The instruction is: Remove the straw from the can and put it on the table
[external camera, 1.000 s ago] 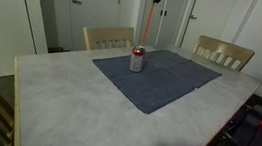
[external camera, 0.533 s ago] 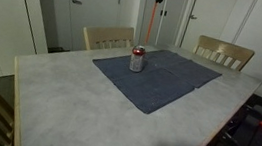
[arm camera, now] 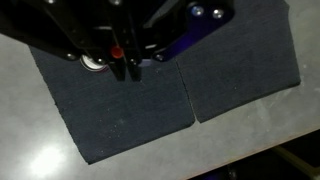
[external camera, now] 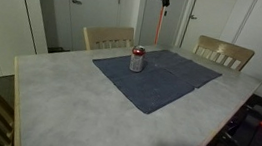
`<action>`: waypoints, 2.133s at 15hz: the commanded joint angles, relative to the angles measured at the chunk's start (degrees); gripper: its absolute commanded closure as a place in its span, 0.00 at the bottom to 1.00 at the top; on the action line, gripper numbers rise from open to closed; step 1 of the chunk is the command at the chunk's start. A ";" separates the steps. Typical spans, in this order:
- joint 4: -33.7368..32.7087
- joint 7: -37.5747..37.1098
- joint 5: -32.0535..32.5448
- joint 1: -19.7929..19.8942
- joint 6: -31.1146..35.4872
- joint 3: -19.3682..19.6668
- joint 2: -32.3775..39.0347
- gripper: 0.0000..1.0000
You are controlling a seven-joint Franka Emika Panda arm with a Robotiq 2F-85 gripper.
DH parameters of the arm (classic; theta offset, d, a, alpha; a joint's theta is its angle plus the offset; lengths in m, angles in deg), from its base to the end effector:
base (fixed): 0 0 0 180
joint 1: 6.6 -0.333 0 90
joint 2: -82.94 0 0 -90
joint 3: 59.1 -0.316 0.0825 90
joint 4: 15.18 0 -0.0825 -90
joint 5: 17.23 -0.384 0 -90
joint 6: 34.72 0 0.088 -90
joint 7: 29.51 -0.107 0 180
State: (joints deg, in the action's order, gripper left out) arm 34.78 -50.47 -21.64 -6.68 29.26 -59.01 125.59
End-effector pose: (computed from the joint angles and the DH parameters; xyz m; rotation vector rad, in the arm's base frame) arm 0.6881 0.0106 0.4388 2.9796 -0.5264 -0.7803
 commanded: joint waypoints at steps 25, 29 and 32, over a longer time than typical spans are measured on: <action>36.31 20.77 8.78 -1.12 47.43 0.71 -7.58 0.59; 41.26 19.85 10.08 -1.70 48.47 1.04 -10.83 0.30; 43.48 18.56 11.20 -2.03 47.28 1.28 -13.61 0.08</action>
State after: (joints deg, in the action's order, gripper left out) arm 72.73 -30.76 -11.97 -7.97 75.70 -58.45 116.96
